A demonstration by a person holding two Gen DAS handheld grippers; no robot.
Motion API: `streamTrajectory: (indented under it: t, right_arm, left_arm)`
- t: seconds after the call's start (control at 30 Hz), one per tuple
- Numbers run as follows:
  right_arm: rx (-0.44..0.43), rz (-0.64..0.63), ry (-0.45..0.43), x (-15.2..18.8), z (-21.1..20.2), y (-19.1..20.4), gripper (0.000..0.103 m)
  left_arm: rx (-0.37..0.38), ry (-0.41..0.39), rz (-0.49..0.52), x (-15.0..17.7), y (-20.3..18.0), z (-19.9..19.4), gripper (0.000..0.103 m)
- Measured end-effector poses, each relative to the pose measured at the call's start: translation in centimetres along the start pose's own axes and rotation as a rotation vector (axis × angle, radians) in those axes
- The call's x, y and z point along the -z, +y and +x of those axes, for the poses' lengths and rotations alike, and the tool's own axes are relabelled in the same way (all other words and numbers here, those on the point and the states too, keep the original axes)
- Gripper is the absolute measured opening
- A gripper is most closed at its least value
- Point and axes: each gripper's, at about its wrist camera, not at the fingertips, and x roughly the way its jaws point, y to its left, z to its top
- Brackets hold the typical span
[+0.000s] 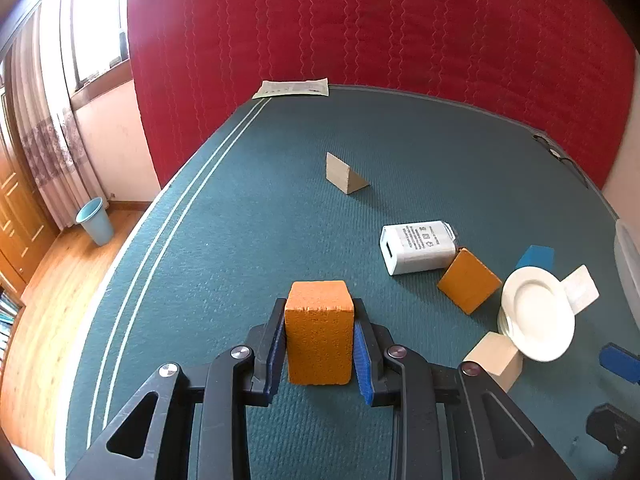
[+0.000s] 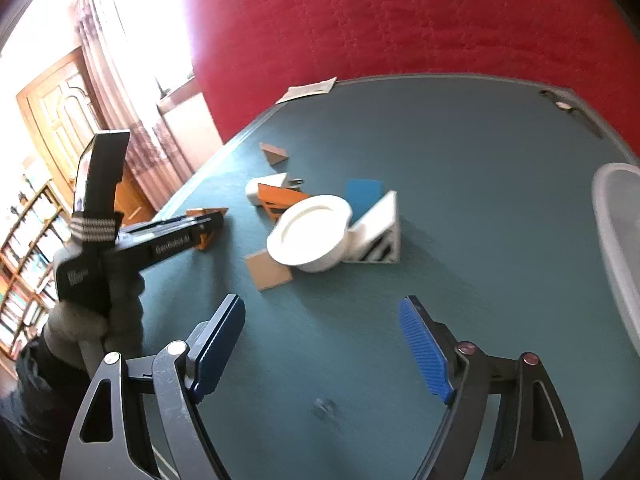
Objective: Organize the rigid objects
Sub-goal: 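Grasp the white plate rim with the right gripper while the left holds the cube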
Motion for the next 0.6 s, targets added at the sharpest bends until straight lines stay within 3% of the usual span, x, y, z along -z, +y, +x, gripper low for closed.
streamTrajectory:
  t: [0.37, 0.6]
  right_arm:
    - [-0.001, -0.032, 0.018, -3.2, 3.8, 2.2, 0.072]
    - [0.062, -0.050, 0.060, -3.8, 6.8, 2.7, 0.063]
  left_arm:
    - [0.002, 0.006, -0.027, 0.3, 0.8, -0.1, 0.031]
    - [0.004, 0.011, -0.045, 0.4, 1.1, 0.0, 0.031]
